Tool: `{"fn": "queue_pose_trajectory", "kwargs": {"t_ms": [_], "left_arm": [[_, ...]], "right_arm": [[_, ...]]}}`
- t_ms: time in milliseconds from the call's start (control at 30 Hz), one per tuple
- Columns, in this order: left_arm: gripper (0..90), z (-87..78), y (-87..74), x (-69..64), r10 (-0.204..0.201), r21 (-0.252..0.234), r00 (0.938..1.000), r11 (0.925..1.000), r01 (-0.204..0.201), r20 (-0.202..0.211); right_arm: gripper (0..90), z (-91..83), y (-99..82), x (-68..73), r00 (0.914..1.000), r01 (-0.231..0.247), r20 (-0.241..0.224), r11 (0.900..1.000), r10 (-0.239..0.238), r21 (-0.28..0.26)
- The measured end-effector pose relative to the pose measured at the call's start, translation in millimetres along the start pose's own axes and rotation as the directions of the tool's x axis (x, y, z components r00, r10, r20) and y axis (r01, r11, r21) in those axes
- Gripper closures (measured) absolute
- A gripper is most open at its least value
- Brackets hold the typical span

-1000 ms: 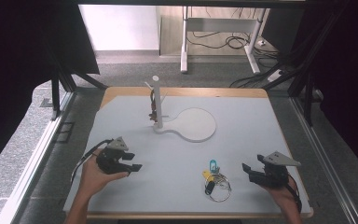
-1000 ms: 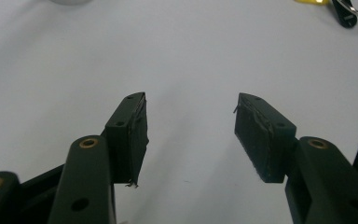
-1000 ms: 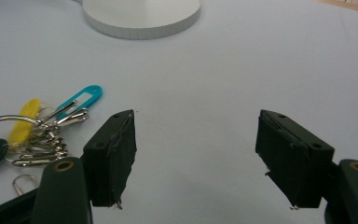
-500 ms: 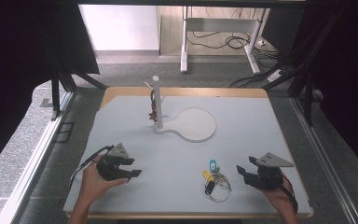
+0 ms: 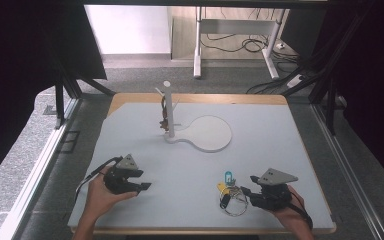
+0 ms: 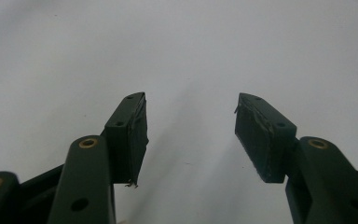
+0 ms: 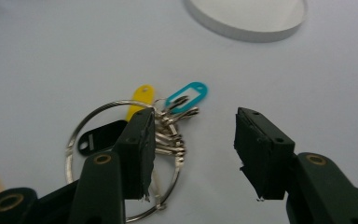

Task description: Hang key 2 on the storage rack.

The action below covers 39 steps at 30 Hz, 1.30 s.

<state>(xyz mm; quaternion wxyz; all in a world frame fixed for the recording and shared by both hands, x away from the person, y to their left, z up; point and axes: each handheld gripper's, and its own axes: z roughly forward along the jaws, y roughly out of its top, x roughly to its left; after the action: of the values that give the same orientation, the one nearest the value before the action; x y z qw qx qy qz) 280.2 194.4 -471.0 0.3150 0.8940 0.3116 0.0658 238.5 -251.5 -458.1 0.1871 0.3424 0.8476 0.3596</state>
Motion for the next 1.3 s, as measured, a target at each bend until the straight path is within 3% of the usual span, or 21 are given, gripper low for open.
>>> {"fn": "queue_pose_trajectory", "kwargs": {"t_ms": [133,200,267,300,333,367,433,733,1000,1100,1200,1300], "left_arm": [[44.2,3.4,-1.3,0.3,-0.009,0.009,0.9999,0.9999,0.009,-0.012],[44.2,5.4,-4.8,4.9,-0.053,-0.011,0.9983,0.9985,0.053,0.025],[44.3,7.0,-8.0,7.7,-0.054,0.019,0.9985,0.9984,0.054,-0.012],[44.3,7.0,-8.0,7.7,-0.054,0.019,0.9985,0.9984,0.054,-0.012],[44.3,7.1,-12.1,10.9,-0.093,0.004,0.9955,0.9956,0.093,0.018],[44.3,7.3,-14.1,12.5,-0.099,-0.001,0.9948,0.9951,0.099,0.025],[44.3,8.0,-15.6,12.0,-0.088,0.026,0.9961,0.9958,0.088,-0.007],[44.2,10.9,-17.1,7.3,-0.083,0.021,0.9964,0.9963,0.083,0.013],[43.9,8.6,-17.5,8.8,-0.077,0.021,0.9968,0.9969,0.076,0.023],[43.9,8.3,-18.1,9.1,-0.079,0.021,0.9966,0.9966,0.079,0.021],[43.9,9.3,-21.2,12.2,-0.109,0.01,0.9929,0.9941,0.108,0.049],[44.0,10.1,-24.9,16.0,-0.12,0.022,0.992,0.9926,0.12,0.037]], "right_arm": [[51.1,0.8,2.9,4.6,0.9987,-0.005,-0.051,0.9991,0.007,0.043],[52.2,1.9,3.2,8.2,0.9969,-0.002,-0.078,0.9976,0.007,0.07],[53.1,3.5,3.3,13.4,0.9946,0.005,-0.104,0.9956,0.004,0.094],[53.1,3.5,3.3,13.4,0.9946,0.005,-0.104,0.9956,0.004,0.094],[54.3,5.5,3.9,20.4,0.9914,0.019,-0.131,0.9929,-0.003,0.118],[54.9,7.0,4.3,23.8,0.9891,0.03,-0.147,0.9909,-0.011,0.131],[56.2,11.5,4.9,29.8,0.9841,0.052,-0.176,0.9856,-0.023,0.161],[61.6,28.0,7.2,42.4,0.9648,0.107,-0.26,0.9597,-0.037,0.26],[67.1,41.1,9.8,50.6,0.9546,0.141,-0.295,0.9355,-0.042,0.324],[69.9,45.7,10.9,52.4,0.9551,0.146,-0.294,0.9252,-0.04,0.35],[72.6,49.6,12.6,54.4,0.9541,0.155,-0.297,0.9164,-0.042,0.369],[75.7,51.6,15.0,54.6,0.9547,0.16,-0.294,0.9111,-0.045,0.38]]}}
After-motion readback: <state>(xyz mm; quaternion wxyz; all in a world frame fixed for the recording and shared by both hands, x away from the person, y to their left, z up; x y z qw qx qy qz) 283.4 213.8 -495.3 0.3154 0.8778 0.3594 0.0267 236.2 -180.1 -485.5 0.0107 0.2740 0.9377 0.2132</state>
